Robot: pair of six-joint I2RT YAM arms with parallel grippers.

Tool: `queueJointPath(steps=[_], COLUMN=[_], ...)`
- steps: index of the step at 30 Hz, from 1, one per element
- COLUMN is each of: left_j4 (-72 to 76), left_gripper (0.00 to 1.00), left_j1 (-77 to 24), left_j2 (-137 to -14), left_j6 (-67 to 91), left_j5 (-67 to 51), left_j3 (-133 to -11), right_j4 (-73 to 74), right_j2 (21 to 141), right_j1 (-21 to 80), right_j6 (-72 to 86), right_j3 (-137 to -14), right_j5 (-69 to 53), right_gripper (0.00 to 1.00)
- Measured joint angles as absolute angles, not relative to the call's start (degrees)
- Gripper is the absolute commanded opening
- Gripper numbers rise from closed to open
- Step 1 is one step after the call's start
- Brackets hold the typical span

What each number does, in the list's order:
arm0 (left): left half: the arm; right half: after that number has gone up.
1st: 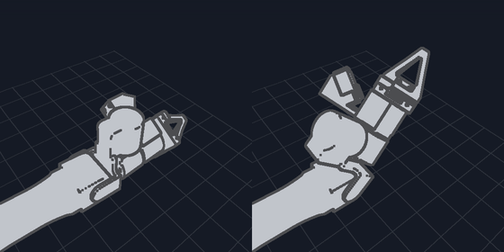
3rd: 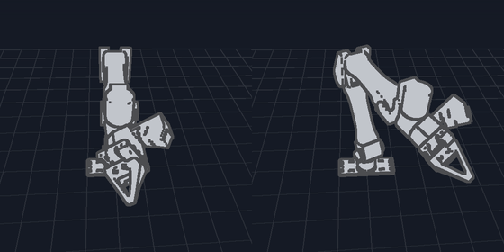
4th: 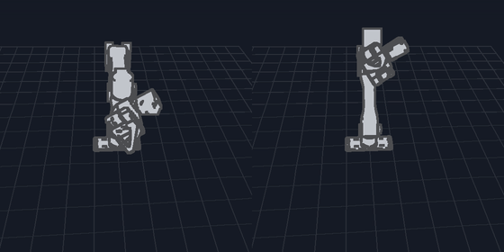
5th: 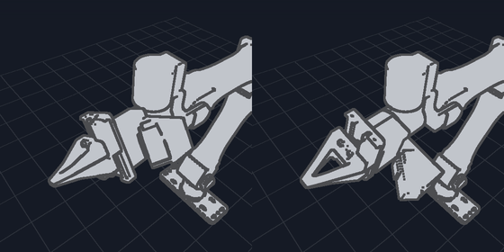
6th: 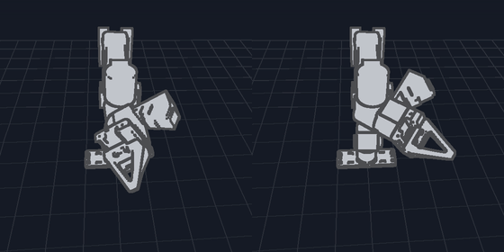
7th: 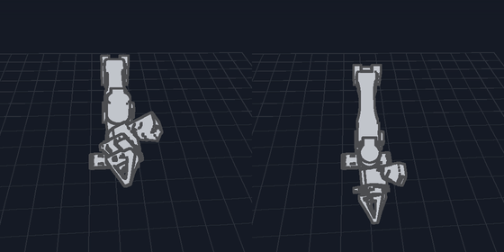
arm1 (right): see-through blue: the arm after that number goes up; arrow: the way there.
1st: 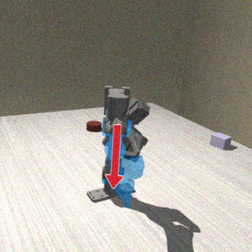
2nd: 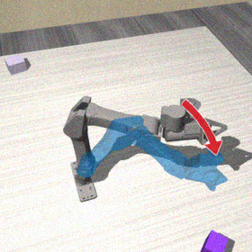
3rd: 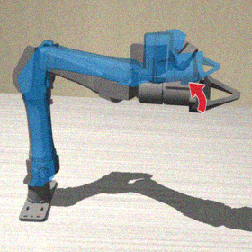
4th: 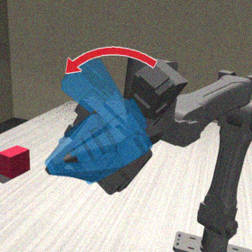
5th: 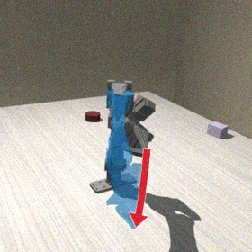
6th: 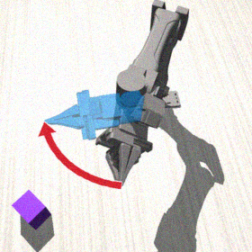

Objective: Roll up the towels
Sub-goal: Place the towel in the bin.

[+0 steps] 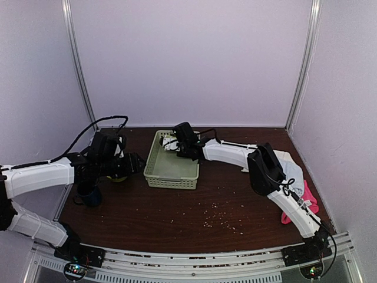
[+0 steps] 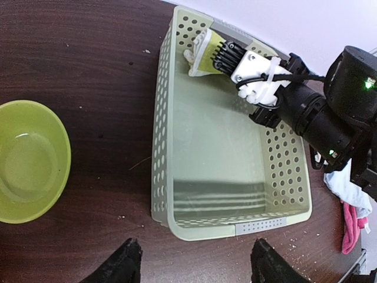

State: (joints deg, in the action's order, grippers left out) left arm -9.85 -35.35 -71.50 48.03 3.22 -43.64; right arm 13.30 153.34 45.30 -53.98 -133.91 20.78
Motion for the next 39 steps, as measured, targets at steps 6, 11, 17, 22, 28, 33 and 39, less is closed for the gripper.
queueJointPath(steps=[6, 11, 17, 22, 28, 33, 39], left_j4=[-9.9, -10.4, -10.9, -12.6, -13.2, -13.4, -13.5], left_gripper=[0.66, 0.66, 0.66, 0.66, 0.66, 0.66, 0.66], left_j1=[-35.4, -35.4, -35.4, -35.4, -35.5, -35.5, -35.5], left_j2=[-69.3, -65.9, -64.1, -62.9, -61.3, -60.8, -60.8], left_j6=[48.4, 48.5, 49.0, 49.0, 49.2, 49.4, 49.3], left_j5=[2.1, 2.0, 1.0, 1.1, 1.3, 1.4, 1.6], left_j3=[-43.5, -43.4, -42.9, -42.6, -42.5, -41.7, -41.6], right_j4=[14.7, 15.3, 15.1, 15.3, 16.2, 17.3, 21.4], right_j2=[154.0, 155.8, 156.5, 156.6, 156.3, 155.5, 153.8], right_j1=[45.4, 45.4, 45.4, 45.4, 45.4, 45.4, 45.3], right_j6=[-53.8, -53.9, -54.5, -55.2, -55.6, -55.0, -54.1], right_j3=[-134.0, -134.0, -135.7, -135.8, -135.8, -135.8, -135.5], right_j5=[19.3, 19.3, 19.3, 19.0, 18.0, 17.1, 14.7], right_gripper=[0.0, 0.05, 0.26, 0.44, 0.63, 0.71, 0.77])
